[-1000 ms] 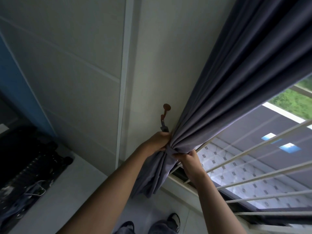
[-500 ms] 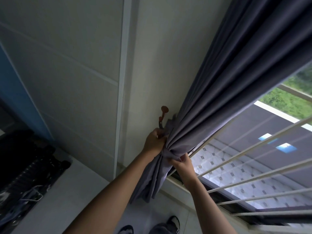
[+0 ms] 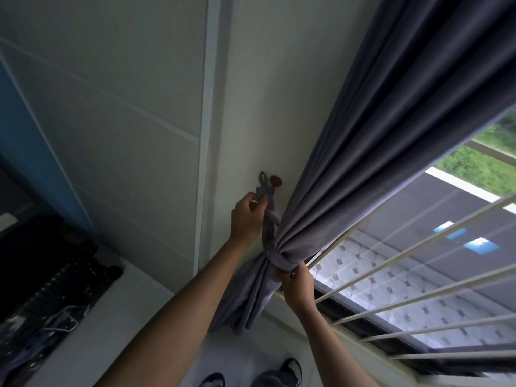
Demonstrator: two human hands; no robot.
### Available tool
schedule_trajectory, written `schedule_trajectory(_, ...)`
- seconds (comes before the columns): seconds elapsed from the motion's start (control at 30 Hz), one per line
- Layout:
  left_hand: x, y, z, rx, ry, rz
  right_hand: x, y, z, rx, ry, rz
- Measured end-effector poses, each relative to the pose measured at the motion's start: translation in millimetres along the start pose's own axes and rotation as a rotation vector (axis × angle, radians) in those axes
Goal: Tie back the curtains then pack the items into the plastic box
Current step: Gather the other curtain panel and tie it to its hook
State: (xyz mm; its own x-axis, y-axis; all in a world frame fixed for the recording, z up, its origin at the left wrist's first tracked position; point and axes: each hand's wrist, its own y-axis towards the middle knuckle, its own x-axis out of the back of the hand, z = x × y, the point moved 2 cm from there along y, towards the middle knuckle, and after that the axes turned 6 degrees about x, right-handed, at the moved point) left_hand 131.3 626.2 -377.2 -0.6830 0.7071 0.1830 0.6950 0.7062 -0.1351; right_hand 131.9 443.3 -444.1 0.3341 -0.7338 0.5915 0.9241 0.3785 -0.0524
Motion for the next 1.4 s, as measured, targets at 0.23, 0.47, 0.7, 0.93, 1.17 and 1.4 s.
schedule_trajectory(0.23, -2.1, -0.5, -10.4, -0.258, -0.024, -0.123, 4.7, 0.9, -4.6, 0.046, -0.071, -0.046)
schedule_trajectory(0.47, -9.5, -2.9, -3.5, -0.386, 0.150, -0.078, 8.0, -0.4, -10.1, 0.026, -0.062, -0.074)
schedule_trajectory(0.7, -10.1, -6.1, 1.3, -0.296, 0.043, -0.089, 10.7, -1.4, -9.3, 0.036, -0.065, -0.082)
schedule_trajectory(0.93, -8.3, 5.7, -7.3, -0.288, -0.011, -0.131, 7.4, -0.4, -12.0, 0.040, -0.064, -0.082)
schedule_trajectory(1.17, -9.8, 3.8, -4.2, -0.318, 0.064, -0.172, 5.4, -0.4, -13.4, 0.027, -0.059, -0.093)
schedule_trajectory(1.4, -9.8, 5.9, 1.6, -0.317, 0.073, -0.159, 3.5, -2.3, -12.3, 0.028, -0.055, -0.091)
